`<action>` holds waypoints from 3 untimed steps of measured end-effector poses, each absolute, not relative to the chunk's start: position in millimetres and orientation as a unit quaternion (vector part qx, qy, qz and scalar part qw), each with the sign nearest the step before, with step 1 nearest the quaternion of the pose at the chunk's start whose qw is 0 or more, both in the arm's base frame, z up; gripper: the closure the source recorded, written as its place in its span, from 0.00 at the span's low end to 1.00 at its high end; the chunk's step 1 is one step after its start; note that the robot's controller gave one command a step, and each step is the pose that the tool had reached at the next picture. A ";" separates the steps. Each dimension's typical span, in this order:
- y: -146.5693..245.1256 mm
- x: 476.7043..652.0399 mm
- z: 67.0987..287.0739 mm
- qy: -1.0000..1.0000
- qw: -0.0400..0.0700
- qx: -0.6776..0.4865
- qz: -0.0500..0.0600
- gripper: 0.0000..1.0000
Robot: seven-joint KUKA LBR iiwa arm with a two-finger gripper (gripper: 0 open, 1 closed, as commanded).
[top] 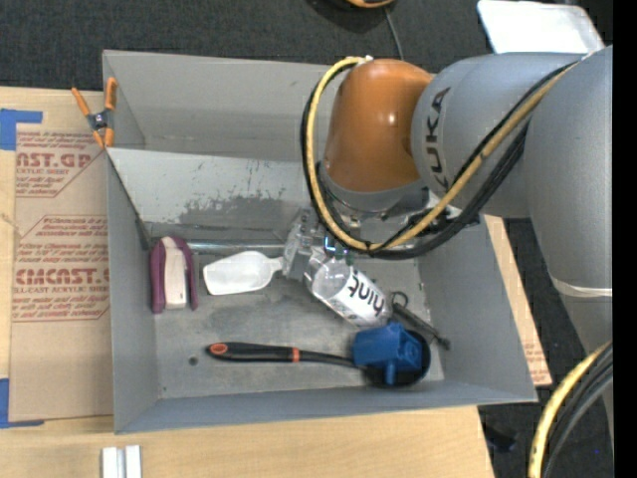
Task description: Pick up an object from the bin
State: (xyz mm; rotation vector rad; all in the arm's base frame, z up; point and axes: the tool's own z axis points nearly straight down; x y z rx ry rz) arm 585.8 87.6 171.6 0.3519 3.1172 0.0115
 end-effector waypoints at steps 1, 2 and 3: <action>97.3 580.1 144.7 0.991 0.000 0.132 0.001 1.00; 84.0 582.3 136.0 0.988 0.000 0.157 0.003 1.00; 76.9 575.9 115.3 0.982 0.001 0.186 0.002 1.00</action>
Offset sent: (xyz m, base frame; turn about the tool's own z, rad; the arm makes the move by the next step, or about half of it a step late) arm 0.0001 -0.0392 -0.0409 0.1616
